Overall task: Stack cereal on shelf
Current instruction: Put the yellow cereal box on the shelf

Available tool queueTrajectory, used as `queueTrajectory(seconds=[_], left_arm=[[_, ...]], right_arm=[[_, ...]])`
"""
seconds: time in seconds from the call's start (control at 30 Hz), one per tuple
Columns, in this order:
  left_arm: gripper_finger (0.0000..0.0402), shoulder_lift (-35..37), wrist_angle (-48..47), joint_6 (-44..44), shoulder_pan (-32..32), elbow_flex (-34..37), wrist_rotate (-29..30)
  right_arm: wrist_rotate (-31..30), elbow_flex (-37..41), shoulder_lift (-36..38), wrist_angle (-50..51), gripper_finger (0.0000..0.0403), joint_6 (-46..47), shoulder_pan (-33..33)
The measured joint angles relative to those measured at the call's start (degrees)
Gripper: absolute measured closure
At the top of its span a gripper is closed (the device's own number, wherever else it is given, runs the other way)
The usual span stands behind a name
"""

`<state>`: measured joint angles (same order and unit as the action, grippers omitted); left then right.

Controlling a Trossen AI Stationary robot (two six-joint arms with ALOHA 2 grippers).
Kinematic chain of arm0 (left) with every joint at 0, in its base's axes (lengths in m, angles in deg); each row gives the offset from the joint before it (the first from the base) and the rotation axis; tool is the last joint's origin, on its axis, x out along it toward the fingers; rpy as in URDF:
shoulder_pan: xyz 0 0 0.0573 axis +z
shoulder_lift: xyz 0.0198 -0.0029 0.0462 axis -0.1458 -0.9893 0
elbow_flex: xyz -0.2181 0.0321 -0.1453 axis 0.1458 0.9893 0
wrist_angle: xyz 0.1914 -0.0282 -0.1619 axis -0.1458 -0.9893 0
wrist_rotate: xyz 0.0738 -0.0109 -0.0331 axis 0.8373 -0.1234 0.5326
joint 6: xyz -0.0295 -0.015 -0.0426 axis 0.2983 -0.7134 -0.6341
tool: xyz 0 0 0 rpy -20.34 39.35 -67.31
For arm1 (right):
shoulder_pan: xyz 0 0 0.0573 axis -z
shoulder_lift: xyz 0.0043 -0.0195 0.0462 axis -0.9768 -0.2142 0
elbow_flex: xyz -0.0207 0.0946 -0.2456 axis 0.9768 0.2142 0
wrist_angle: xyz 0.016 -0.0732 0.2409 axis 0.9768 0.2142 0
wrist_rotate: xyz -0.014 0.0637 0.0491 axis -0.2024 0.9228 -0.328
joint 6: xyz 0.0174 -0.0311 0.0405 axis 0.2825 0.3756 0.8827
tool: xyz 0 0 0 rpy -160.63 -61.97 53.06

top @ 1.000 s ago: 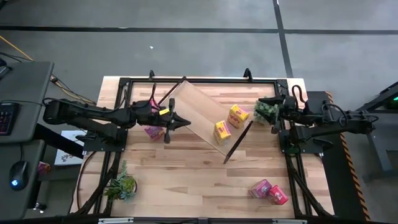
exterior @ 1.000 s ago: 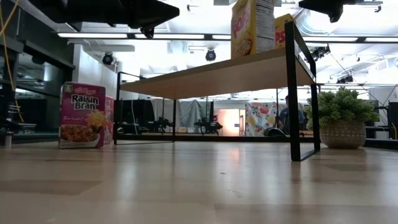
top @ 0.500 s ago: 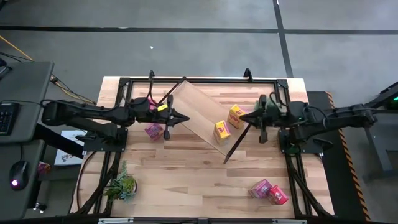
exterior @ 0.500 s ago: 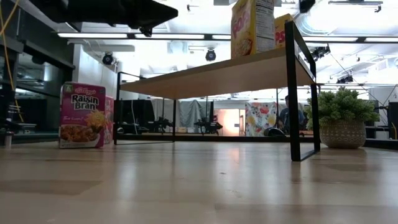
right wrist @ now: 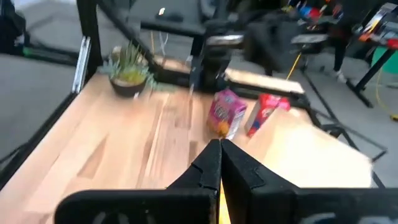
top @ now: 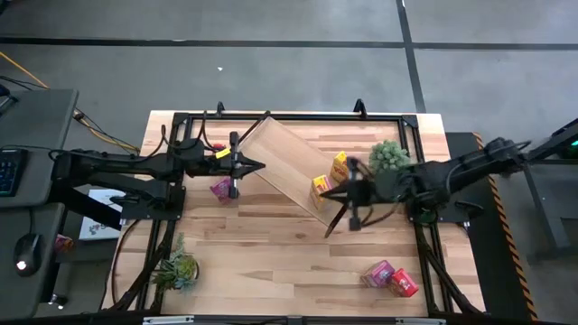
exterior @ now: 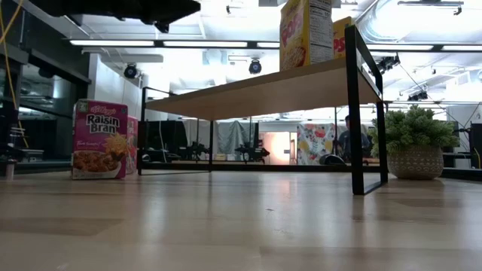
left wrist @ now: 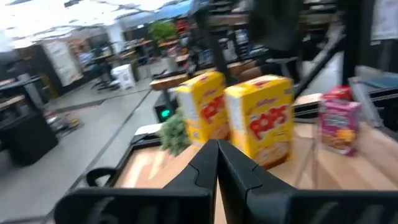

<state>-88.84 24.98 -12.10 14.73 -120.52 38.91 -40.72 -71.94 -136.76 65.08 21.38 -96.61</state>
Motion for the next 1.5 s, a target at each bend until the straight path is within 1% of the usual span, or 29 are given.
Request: queueTrajectory(seconds=[0.1,0.17,0.43,0.53,0.7,0.83,0.9,1.07,1.13,1.27,1.4,1.5], left_arm=[[0.0401,0.0,-1.0,-0.3,0.0,0.0,3.3],[0.0401,0.0,-0.7,-0.3,0.0,0.0,4.0],[0.0401,0.0,-0.5,-0.4,0.0,0.0,7.7],[0.0401,-0.8,-0.2,-1.1,0.0,0.0,9.1],[0.0401,-3.3,-0.4,-1.8,0.0,0.0,9.1],[0.0401,-5.4,0.7,-2.5,0.0,0.0,9.1],[0.0401,-6.9,2.1,-3.5,0.0,0.0,8.4],[0.0401,-12.2,7.2,-4.9,0.0,0.0,2.9],[0.0401,-15.0,7.8,-5.8,0.0,-0.8,1.4],[0.0401,-21.5,8.1,-5.9,0.0,-4.6,-3.1],[0.0401,-27.6,7.6,-5.9,0.0,-9.7,-5.7],[0.0401,-30.9,6.8,-5.5,0.0,-13.3,-6.5]], right_arm=[[-1.6,-4.3,-5.5,2.0,0.0402,1.5,-1.5],[-1.9,-6.8,-8.7,3.8,0.0402,2.5,-2.1],[-6.9,-13.3,-17.4,9.9,0.0403,10.5,-3.3],[-8.3,-13.7,-18.8,11.3,0.0403,13.8,-3.3],[-10.4,-13.7,-19.2,16.3,0.0403,19.5,-3.7],[-12.3,-13.7,-19.2,17.4,0.0403,22.1,-5.2],[-13.3,-13.7,-19.2,17.9,0.0403,23.3,-6.1],[-17.6,-13.7,-19.2,22.4,0.0403,29.1,-7.7],[-19.2,-13.7,-19.2,24.0,0.0403,31.3,-8.2],[-21.0,-13.7,-19.2,25.5,0.0403,34.3,-9.0],[-22.2,-13.7,-19.2,25.8,0.0403,36.0,-9.5],[-22.2,-13.7,-19.2,26.2,0.0403,36.9,-9.6]])
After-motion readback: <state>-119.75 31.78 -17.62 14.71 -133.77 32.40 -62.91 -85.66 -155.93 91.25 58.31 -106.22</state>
